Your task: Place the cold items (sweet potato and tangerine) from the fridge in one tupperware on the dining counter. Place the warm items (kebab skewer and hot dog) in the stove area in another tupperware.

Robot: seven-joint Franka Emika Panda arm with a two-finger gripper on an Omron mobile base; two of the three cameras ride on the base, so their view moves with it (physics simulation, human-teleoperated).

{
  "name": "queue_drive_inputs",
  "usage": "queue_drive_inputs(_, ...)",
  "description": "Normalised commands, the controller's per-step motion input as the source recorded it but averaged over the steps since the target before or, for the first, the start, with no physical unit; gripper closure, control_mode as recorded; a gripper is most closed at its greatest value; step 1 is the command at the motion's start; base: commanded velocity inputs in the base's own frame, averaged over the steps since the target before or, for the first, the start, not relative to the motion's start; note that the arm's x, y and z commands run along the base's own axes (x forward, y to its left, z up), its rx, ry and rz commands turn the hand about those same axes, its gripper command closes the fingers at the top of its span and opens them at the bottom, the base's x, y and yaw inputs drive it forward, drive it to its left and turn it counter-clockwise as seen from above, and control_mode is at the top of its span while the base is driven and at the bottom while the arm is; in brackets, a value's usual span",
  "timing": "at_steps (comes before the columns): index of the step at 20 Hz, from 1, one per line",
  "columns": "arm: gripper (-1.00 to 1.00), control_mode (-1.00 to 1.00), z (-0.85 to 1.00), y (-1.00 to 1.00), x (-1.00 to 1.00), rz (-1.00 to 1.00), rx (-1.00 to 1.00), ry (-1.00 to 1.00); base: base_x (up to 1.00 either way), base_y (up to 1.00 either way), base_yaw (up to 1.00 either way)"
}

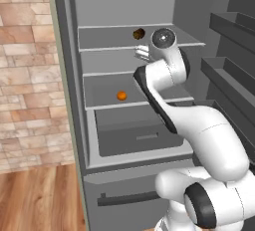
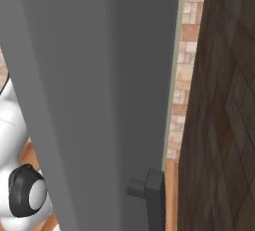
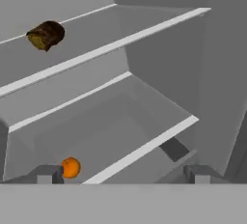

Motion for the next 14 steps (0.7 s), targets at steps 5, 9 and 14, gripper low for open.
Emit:
queue_drive_inputs(5,-1.0,-1.0,0.69,0.0,0.02,0.12,-0.02,-0.16,0.0,0.0,0.0)
queue_drive_inputs(9,-1.0,-1.0,0.4,0.03,0.12,0.02,-0.09,0.11,0.0,0.0,0.0)
queue_drive_inputs(14,-1.0,-1.0,0.42,0.11,0.11,0.01,-0.21,0.04,0.0,0.0,0.0)
